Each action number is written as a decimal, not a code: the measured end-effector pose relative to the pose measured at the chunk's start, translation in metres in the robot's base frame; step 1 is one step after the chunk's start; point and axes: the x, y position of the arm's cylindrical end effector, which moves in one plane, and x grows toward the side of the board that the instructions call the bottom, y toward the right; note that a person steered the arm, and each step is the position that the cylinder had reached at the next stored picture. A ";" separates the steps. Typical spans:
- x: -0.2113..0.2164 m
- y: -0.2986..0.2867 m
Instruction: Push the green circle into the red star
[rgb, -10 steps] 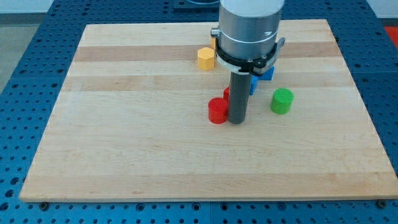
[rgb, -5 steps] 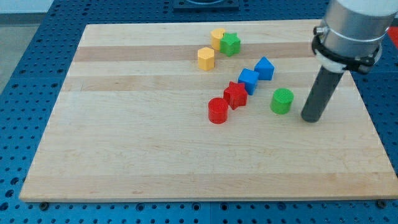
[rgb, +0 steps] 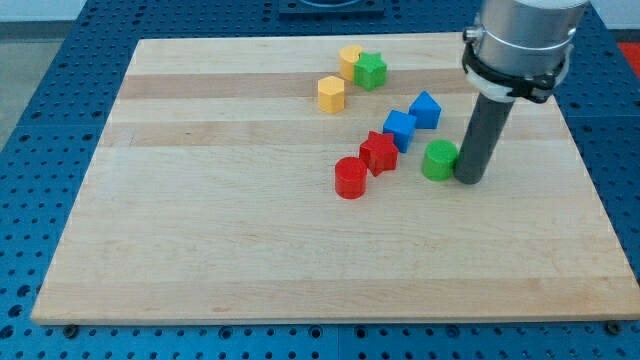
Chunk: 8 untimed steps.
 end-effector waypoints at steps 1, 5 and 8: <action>0.000 0.000; -0.014 0.025; -0.006 -0.003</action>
